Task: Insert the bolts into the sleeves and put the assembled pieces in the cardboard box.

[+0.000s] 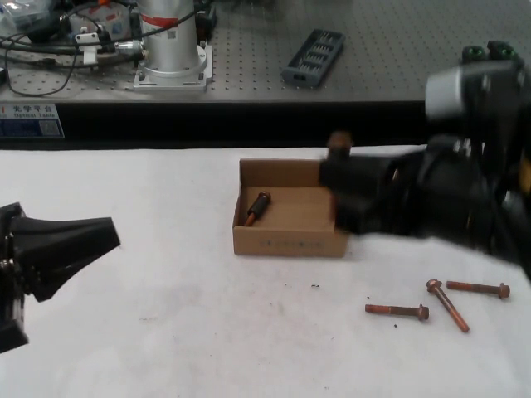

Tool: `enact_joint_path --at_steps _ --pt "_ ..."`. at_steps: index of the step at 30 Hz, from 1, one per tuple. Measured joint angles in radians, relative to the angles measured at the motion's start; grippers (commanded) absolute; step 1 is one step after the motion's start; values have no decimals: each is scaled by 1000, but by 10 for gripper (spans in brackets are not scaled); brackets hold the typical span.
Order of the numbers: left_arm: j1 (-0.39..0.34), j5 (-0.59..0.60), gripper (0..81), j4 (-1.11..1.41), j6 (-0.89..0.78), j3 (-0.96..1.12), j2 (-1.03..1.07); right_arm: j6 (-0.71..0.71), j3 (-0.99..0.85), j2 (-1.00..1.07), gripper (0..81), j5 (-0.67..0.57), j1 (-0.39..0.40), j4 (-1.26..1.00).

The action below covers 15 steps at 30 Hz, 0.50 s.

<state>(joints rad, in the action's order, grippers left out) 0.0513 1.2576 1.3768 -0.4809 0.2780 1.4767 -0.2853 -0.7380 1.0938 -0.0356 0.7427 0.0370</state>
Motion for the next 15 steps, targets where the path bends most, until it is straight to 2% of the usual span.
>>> enact_joint_path --at_steps 4,8,15 --pt "34 1 6 0 -7 -6 0 38 -137 65 66 -7 -51 160" --pt "81 -120 6 0 -7 -41 -5 65 -238 167 66 -31 -85 255" --pt "120 -178 6 -112 33 -124 -96 110 -464 404 66 -43 -116 412"
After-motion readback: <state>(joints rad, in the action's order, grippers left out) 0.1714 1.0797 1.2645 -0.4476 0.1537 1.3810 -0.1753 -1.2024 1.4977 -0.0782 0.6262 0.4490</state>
